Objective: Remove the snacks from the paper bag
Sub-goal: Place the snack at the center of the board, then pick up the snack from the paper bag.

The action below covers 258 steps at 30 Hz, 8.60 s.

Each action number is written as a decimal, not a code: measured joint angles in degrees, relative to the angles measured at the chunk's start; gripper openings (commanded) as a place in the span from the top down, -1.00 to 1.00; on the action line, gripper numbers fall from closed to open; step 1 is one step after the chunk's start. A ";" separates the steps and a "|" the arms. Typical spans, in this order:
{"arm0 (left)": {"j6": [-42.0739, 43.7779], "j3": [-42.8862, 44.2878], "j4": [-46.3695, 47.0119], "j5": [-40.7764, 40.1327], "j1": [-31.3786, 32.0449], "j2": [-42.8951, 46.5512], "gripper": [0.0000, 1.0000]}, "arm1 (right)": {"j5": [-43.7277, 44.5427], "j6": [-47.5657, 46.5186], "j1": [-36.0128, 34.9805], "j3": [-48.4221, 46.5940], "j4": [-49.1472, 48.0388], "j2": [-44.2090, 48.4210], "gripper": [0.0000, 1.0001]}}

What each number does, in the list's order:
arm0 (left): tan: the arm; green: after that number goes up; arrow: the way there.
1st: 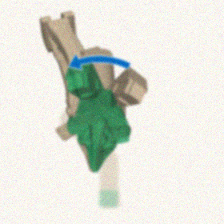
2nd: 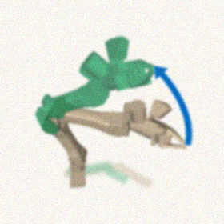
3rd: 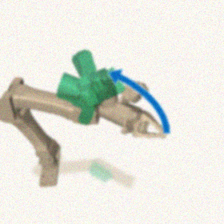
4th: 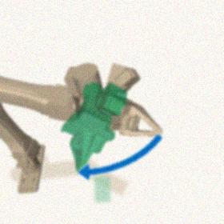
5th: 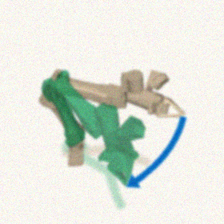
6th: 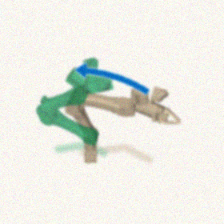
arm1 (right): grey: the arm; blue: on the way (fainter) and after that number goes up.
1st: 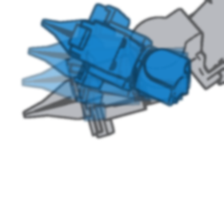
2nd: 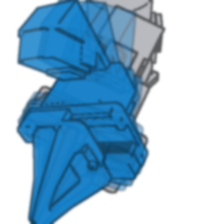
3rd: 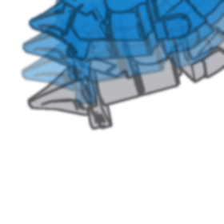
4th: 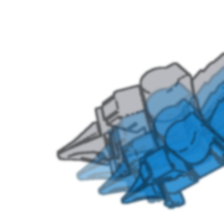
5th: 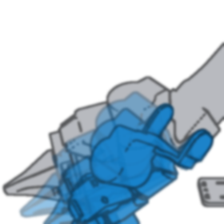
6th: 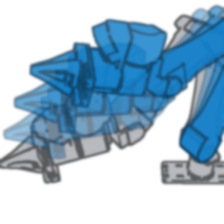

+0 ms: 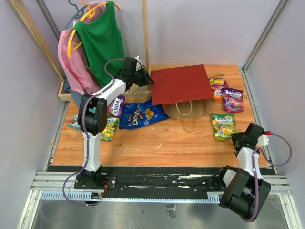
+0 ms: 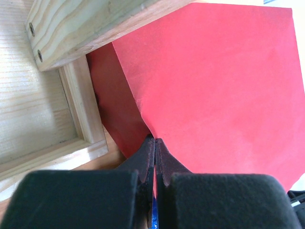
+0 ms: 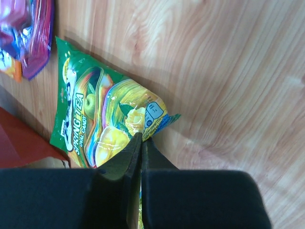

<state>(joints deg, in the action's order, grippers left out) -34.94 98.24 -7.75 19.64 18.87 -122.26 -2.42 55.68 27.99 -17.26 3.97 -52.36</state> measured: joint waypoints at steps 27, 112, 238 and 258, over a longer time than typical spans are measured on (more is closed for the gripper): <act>0.00 -0.22 0.44 0.22 -0.02 -0.02 0.99 | -8.24 -1.09 15.50 -12.33 1.36 -2.91 -0.97; 48.78 12.33 -24.39 0.00 24.79 8.07 -0.78 | 20.02 -45.29 -56.28 13.00 -73.07 -19.74 -0.97; 46.51 -15.32 30.58 -1.40 27.02 9.68 -0.65 | 10.34 -43.41 -55.95 10.40 -70.12 -27.12 -1.00; 46.88 -6.10 30.71 -4.59 28.15 4.94 0.42 | 10.34 -43.39 -55.95 9.88 -70.16 -28.37 -0.99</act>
<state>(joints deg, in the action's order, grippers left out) 11.94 92.14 22.96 15.05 47.03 -117.32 7.92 12.29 -27.97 -7.38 -66.19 -80.73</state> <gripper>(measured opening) 0.404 0.997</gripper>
